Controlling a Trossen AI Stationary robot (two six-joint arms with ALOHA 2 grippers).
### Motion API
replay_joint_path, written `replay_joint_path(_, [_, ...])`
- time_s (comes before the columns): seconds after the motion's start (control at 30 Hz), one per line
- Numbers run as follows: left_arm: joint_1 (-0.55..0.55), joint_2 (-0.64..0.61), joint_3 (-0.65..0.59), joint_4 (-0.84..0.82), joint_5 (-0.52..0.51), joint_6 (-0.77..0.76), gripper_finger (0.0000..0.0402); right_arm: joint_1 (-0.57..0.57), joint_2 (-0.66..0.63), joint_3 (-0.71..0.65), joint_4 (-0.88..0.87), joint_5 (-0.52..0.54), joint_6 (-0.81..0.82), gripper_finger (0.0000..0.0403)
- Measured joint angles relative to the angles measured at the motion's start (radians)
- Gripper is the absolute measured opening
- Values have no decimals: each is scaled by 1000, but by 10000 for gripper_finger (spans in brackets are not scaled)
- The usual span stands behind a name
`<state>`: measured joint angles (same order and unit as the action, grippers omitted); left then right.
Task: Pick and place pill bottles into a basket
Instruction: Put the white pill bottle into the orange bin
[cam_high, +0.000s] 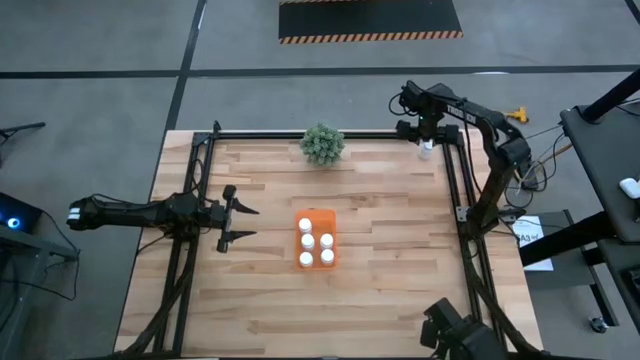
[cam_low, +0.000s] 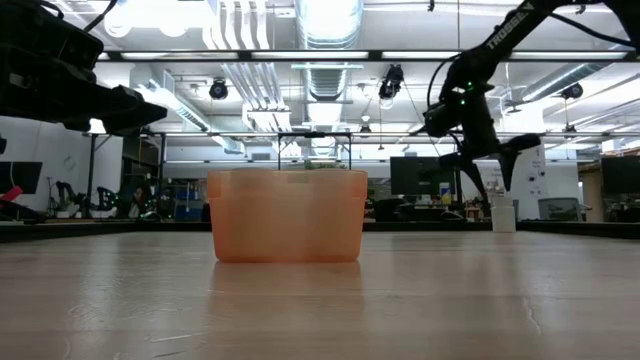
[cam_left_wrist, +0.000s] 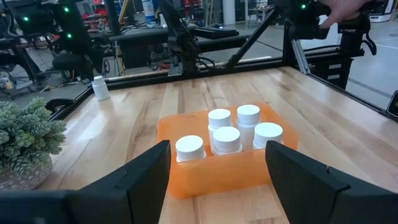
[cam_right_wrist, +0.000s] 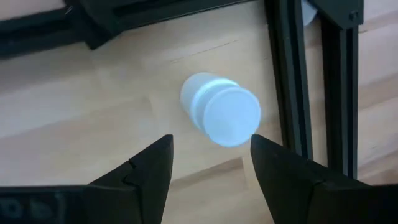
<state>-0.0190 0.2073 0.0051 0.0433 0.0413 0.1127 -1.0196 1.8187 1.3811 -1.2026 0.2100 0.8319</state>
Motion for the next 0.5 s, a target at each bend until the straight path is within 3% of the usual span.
replay_joint_path(0.5, [0, 1, 0, 0, 0, 0, 245, -29, 0, -4, -23, 10, 30, 206])
